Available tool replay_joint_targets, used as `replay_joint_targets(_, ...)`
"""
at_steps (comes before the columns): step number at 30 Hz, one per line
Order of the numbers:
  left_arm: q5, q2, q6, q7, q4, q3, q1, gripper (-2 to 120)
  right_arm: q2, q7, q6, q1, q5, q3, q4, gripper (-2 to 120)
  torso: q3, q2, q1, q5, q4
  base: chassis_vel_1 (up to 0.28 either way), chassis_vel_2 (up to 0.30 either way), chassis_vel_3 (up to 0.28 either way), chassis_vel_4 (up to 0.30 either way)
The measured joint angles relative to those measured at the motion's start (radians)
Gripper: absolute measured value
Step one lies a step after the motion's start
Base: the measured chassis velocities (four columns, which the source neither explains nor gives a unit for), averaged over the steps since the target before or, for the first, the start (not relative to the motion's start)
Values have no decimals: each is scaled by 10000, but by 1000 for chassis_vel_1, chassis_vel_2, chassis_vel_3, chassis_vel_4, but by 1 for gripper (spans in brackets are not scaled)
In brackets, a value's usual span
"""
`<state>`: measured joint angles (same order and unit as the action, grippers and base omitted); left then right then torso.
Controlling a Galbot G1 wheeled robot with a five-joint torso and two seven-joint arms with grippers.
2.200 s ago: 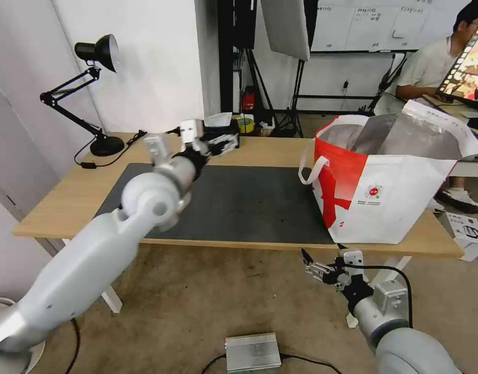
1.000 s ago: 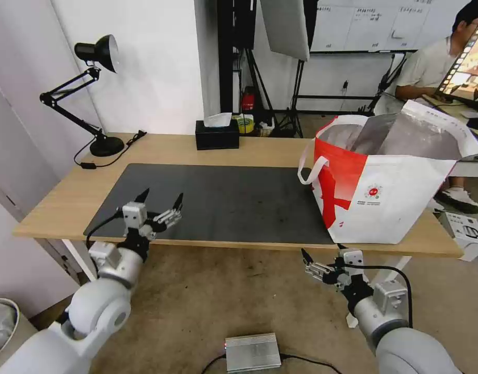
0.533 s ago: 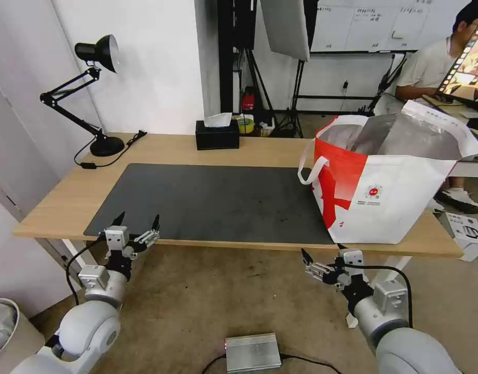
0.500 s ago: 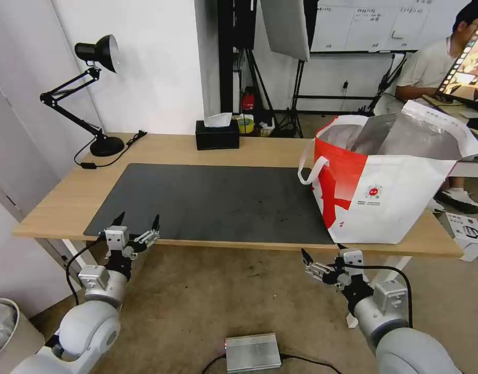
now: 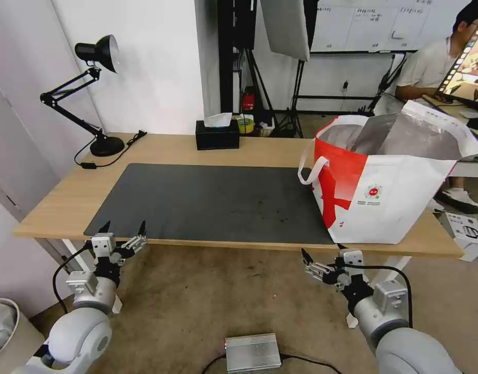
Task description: Pick up the trash from the table and place it into the takeout bag.
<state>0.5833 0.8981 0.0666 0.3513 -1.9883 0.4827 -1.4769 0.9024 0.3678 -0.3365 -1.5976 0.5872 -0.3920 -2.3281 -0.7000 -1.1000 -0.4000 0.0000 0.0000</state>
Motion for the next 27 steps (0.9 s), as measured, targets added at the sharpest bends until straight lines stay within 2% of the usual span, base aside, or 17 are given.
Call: replay_joint_targets(27,146,125,-173,74,47,3,-189,100,0,0,0,0,0,0,0,100,0,0,0,1,0,0,0,0,0)
